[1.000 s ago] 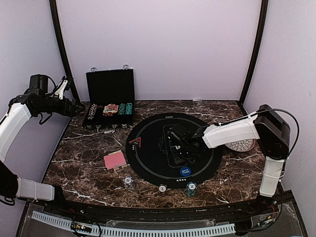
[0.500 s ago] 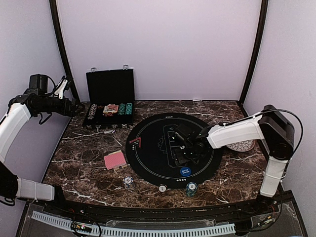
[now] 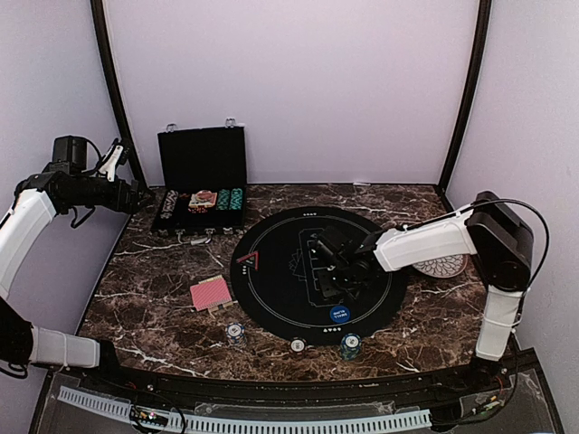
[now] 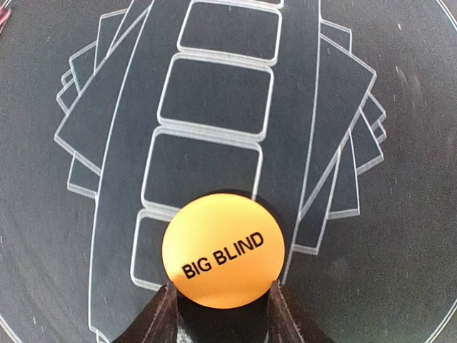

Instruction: Distribute texas hold em gaming equipment

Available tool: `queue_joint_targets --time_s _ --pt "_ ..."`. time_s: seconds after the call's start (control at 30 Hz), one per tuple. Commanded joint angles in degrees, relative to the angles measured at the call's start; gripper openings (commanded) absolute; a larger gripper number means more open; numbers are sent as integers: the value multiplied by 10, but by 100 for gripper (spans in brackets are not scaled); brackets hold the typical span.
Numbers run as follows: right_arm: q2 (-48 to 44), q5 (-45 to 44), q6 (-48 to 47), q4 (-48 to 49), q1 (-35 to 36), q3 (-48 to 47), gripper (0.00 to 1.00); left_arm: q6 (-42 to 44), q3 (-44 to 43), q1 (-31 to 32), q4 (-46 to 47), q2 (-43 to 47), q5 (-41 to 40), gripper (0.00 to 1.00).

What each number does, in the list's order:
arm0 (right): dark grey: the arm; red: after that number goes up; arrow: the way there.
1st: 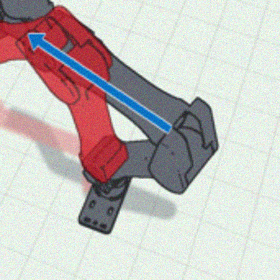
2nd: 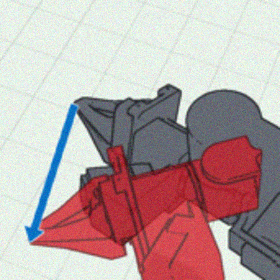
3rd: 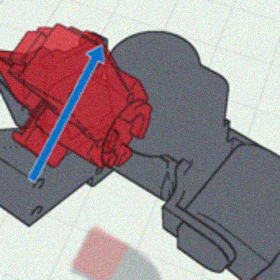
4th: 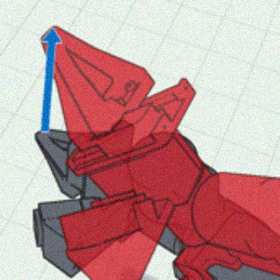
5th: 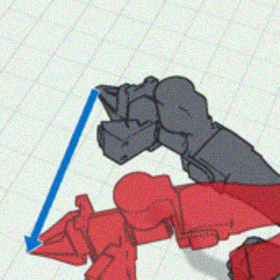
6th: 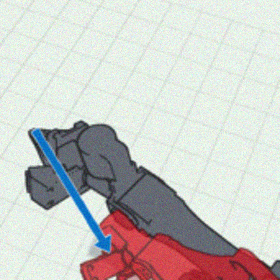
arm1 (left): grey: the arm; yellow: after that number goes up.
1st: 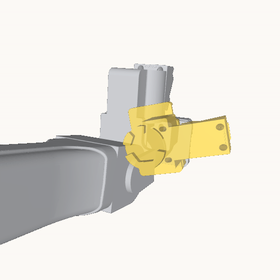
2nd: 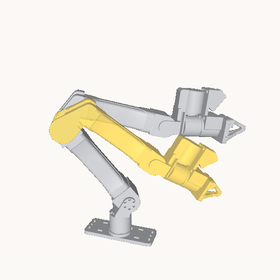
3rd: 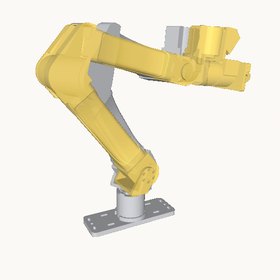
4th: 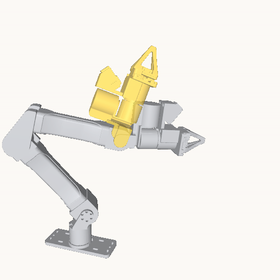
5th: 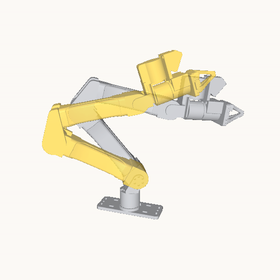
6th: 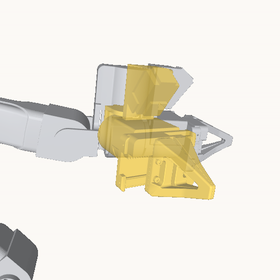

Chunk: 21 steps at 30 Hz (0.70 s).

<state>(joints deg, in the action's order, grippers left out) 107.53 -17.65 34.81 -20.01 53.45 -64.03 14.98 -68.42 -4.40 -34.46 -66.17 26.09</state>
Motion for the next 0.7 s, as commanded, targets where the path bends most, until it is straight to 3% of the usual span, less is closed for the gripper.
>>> queue_joint_targets --time_s 0.0,0.47,0.67 --pt "47 -12 -8 17 -24 -50 43 1 -8 -3 -11 14 2 99" --pt "271 -1 -94 -20 -124 -373 35 7 -21 -3 -32 18 -2 99" --pt "322 13 -103 -47 -151 -484 35 12 -22 -3 -42 19 -3 99"
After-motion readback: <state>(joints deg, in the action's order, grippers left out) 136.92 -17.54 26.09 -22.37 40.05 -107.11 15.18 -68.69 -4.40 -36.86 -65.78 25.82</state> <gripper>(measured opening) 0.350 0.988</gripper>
